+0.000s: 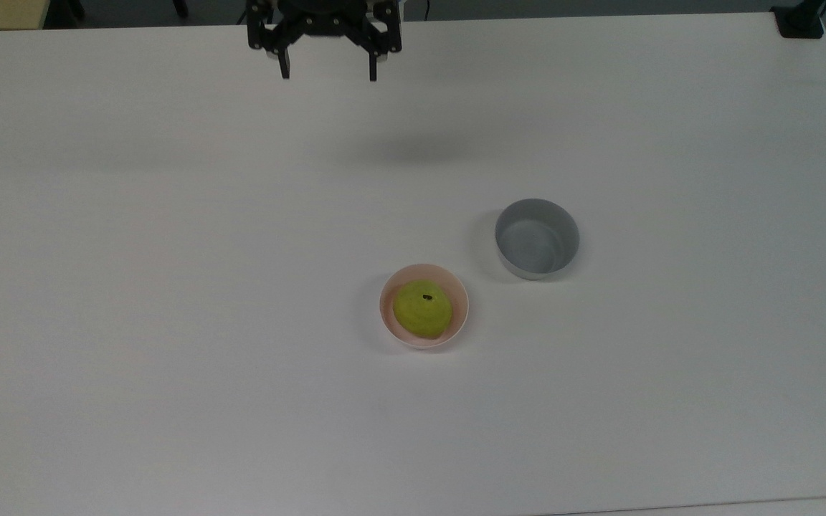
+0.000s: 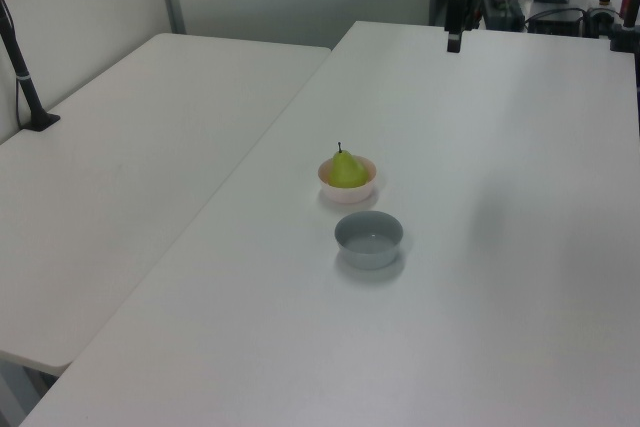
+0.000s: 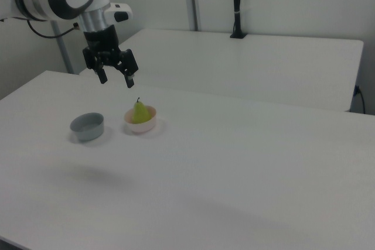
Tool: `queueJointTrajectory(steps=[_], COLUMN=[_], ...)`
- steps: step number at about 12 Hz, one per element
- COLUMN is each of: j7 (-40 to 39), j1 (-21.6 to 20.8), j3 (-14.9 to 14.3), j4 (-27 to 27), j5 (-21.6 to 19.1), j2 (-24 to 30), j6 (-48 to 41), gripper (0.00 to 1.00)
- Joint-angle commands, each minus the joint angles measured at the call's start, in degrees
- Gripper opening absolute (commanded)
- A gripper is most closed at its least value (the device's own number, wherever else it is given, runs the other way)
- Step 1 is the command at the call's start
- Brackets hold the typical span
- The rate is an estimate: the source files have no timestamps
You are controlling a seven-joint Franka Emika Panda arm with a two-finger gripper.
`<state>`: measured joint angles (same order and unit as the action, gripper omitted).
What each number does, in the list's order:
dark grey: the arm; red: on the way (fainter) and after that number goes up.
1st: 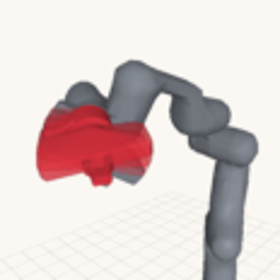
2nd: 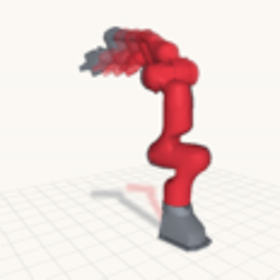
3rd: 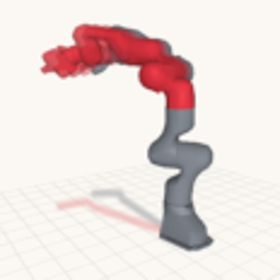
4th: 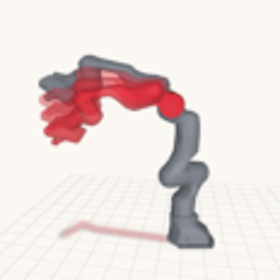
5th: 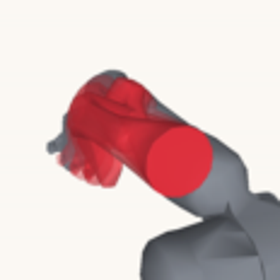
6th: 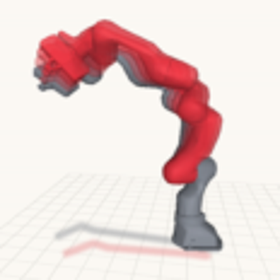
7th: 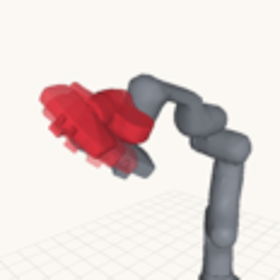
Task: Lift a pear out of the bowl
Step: 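Move the open gripper over the pink bowl and lower onto the pear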
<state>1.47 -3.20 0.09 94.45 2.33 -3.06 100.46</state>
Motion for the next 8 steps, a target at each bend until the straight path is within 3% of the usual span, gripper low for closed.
queueJointTrajectory(steps=[1,8], j7=[-1.2,-0.9], j1=[-0.3,-4.7], j3=[0.3,0.3], j4=[-0.3,-1.9], j5=[-2.8,-0.8], j2=[-4.4,-16.2], j6=[8.0,24.7], gripper=[1.00,1.00])
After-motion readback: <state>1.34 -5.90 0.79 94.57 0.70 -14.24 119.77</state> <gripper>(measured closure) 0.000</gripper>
